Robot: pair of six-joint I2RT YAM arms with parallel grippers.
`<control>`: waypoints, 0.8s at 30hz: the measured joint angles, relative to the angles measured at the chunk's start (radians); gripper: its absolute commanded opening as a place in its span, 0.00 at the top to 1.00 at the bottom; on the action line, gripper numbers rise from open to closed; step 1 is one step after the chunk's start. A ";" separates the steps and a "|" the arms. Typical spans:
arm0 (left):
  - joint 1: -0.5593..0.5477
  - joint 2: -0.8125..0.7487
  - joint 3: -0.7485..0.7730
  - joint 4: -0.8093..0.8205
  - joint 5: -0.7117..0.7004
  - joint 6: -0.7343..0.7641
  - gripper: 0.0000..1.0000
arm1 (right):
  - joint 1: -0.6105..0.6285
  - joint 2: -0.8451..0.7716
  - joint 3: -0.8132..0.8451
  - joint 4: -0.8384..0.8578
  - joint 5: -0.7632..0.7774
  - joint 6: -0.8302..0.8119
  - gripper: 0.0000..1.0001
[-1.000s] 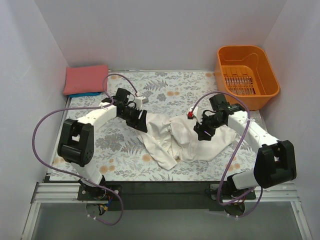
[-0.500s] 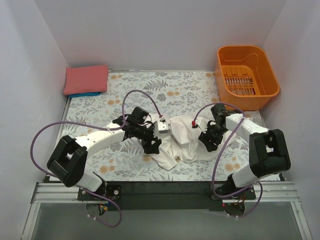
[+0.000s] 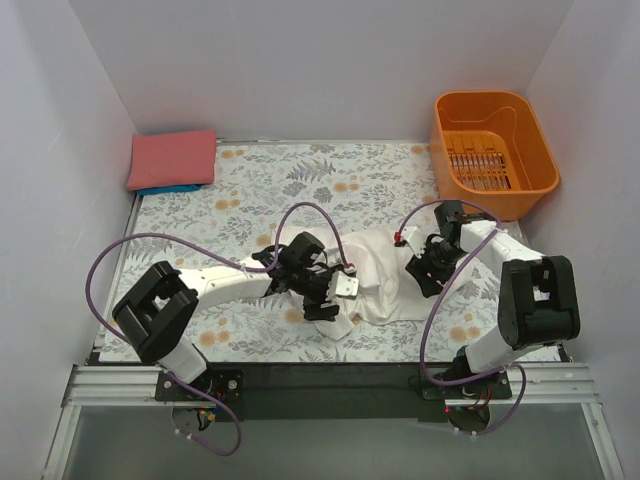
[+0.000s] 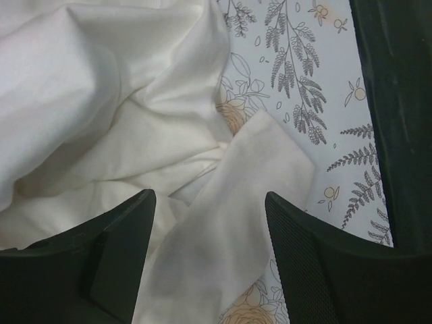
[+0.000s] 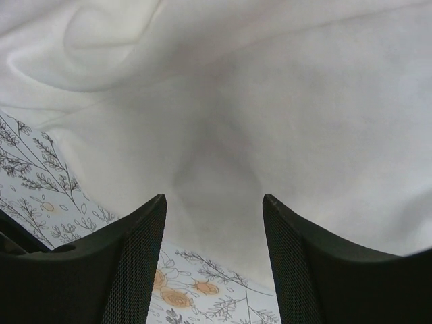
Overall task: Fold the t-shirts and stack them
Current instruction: Flatten the tshirt out
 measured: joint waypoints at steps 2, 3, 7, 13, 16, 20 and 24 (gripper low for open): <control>-0.018 0.010 -0.005 0.011 0.007 0.023 0.36 | -0.025 0.000 0.021 -0.016 -0.002 -0.009 0.34; -0.024 0.018 -0.006 0.013 0.009 0.032 0.37 | -0.039 -0.001 0.032 -0.023 -0.002 -0.014 0.34; -0.048 0.066 -0.006 0.019 0.024 0.077 0.65 | -0.061 -0.002 0.038 -0.041 0.003 -0.021 0.35; -0.026 0.048 -0.003 -0.141 0.029 0.177 1.00 | -0.068 0.054 0.036 -0.044 0.031 -0.021 0.36; 0.148 -0.157 0.010 -0.280 0.060 0.180 1.00 | -0.075 0.079 0.051 -0.041 0.042 -0.019 0.36; 0.431 -0.325 0.082 -0.387 0.100 0.191 1.00 | -0.077 0.102 0.087 -0.047 0.041 -0.016 0.36; 0.682 -0.356 0.097 -0.416 0.121 0.139 1.00 | -0.079 0.151 0.157 -0.041 0.046 -0.013 0.37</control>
